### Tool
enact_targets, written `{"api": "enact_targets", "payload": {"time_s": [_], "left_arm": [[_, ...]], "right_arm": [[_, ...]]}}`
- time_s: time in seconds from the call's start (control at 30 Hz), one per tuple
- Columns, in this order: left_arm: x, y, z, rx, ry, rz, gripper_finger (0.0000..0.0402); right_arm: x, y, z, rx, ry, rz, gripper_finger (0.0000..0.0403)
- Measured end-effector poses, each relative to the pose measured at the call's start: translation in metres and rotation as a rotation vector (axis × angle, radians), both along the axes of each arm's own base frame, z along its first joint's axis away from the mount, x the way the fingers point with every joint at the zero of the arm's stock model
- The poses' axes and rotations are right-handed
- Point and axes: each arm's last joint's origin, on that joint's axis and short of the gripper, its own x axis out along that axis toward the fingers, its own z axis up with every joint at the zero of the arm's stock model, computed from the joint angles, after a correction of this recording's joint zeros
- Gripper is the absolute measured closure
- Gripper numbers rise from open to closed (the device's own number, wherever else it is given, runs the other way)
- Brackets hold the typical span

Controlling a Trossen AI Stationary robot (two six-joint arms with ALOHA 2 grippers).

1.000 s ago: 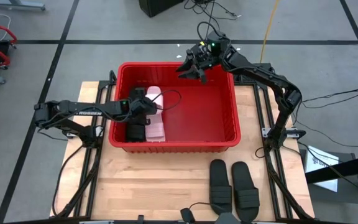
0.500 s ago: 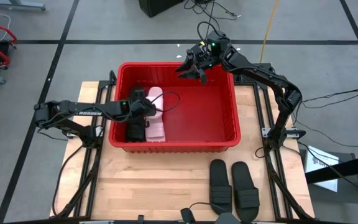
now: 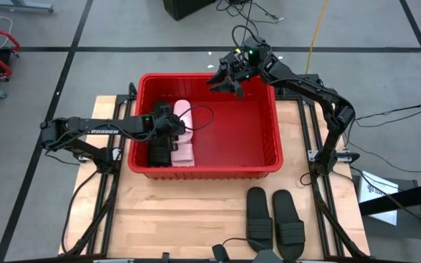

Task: Pick and place slides into bin
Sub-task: Put the white slipper into the red bin, then put the black slipper into the red bin

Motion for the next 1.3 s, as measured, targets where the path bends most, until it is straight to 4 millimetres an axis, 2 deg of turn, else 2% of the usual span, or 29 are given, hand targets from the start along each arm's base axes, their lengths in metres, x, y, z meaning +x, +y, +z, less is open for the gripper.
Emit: {"api": "enact_targets", "payload": {"time_s": [0.17, 0.5, 0.6, 0.77, 1.07, 1.17, 1.3], "left_arm": [[0.006, -0.007, 0.017, -0.018, -0.026, -0.006, 0.0189], [0.013, -0.028, 0.053, 0.017, -0.092, -0.054, 0.0205], [0.008, -0.034, 0.063, 0.037, -0.068, -0.058, 0.0211], [-0.004, -0.046, 0.087, 0.052, -0.148, -0.061, 0.0219], [-0.04, -0.07, 0.125, -0.031, -0.418, -0.064, 0.0222], [-0.047, -0.082, 0.137, -0.073, -0.534, -0.096, 0.0222], [-0.053, -0.098, 0.144, -0.127, -0.594, -0.19, 0.0222]], "right_arm": [[0.002, 0.003, -0.001, -0.001, -0.001, 0.008, 0.0234], [0.006, 0.009, -0.011, 0.019, 0.02, 0.036, 0.0232], [0.004, 0.011, -0.007, 0.027, 0.015, 0.055, 0.0235], [-0.006, 0.018, 0.01, 0.013, -0.016, 0.063, 0.0238], [-0.009, 0.056, 0.038, -0.019, -0.075, 0.182, 0.0239], [-0.003, 0.072, 0.041, 0.0, -0.07, 0.223, 0.0241], [0.008, 0.096, 0.04, 0.015, -0.057, 0.293, 0.0241]]}}
